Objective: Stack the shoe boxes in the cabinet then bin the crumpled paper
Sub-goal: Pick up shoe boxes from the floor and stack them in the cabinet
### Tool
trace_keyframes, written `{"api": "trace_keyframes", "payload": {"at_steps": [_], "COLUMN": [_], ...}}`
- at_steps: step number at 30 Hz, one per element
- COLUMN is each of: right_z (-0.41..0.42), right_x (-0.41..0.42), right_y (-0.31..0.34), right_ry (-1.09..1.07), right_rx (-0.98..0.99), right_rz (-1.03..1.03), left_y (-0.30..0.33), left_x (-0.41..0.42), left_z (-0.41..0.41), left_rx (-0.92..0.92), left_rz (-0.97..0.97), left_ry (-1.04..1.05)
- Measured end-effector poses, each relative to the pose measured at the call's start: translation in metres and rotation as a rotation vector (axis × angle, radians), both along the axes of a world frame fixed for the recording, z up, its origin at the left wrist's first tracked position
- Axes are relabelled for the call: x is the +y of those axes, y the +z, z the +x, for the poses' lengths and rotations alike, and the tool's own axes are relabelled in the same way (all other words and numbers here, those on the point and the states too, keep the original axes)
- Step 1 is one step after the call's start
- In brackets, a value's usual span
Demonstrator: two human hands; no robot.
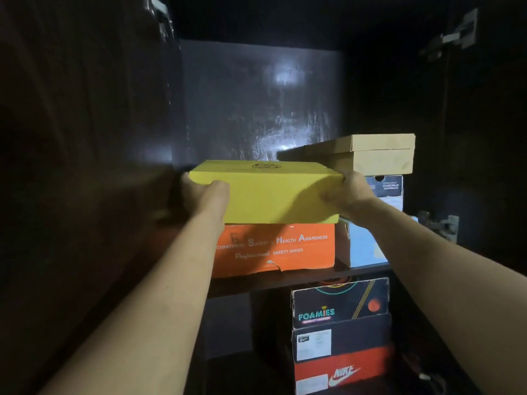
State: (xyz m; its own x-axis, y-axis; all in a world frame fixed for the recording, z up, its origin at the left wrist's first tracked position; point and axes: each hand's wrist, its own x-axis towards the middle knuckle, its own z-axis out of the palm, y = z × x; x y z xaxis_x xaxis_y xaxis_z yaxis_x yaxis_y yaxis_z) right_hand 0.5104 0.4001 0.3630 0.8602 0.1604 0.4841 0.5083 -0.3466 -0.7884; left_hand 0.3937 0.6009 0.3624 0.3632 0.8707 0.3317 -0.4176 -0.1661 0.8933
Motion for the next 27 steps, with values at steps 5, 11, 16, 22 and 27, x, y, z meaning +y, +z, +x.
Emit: {"api": "trace_keyframes", "payload": {"at_steps": [5,11,16,22,27], "right_z": [0.038,0.052,0.05,0.05,0.057], "right_x": [0.019,0.042,0.045,0.037,0.038], "right_y": [-0.006,-0.013,-0.023,-0.031,-0.03], "right_ry": [-0.077,-0.167,-0.193,-0.128,-0.062], "right_rx": [-0.039,0.004,0.011,-0.018,-0.027], "right_rz": [-0.106,-0.036,-0.044,-0.207,-0.181], "left_y": [-0.023,-0.036,-0.04,-0.041,-0.041], "left_x": [0.021,0.048,0.057,0.054,0.057], "left_z": [0.017,0.027,0.031,0.03,0.031], "left_rx": [0.05,0.159,0.194,0.216,0.209], "left_rz": [0.074,0.183,0.182,0.172,0.18], "left_ry": [-0.104,-0.159,-0.182,-0.196,-0.163]}}
